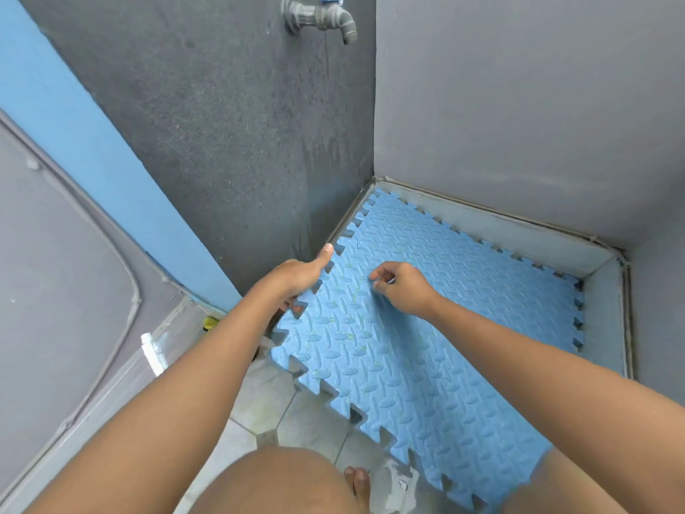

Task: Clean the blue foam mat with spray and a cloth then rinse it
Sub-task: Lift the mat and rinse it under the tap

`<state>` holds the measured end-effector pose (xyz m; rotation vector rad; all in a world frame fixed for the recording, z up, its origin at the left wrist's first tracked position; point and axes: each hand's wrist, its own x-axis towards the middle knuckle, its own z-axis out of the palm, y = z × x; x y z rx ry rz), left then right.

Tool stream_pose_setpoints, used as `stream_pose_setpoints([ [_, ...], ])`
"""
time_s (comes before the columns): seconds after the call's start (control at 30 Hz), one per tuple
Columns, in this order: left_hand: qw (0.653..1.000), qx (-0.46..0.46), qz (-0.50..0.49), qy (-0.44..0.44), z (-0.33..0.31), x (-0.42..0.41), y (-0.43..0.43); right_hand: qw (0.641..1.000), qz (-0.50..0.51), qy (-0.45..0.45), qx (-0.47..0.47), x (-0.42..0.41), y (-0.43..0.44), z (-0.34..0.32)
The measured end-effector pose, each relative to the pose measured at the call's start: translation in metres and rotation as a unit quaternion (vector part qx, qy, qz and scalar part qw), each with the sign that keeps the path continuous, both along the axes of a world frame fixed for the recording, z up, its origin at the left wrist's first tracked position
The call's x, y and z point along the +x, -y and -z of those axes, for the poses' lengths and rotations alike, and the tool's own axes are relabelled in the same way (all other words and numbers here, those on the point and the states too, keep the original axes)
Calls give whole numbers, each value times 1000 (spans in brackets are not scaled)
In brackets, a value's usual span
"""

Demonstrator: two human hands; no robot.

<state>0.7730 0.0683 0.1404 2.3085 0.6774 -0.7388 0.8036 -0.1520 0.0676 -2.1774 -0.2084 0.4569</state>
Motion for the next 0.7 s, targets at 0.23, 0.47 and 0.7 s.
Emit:
stream_pose_setpoints([
  [0.23,992,16,-20,121,-18,29,19,997,0,83,3,64,0,-100],
  [0.47,989,-133,30,48,-49,18,60,971,94,205,79,130,-11,-203],
  [0.7,981,-31,33,189,-60,47,65,927,69,364,57,153,-24,-260],
])
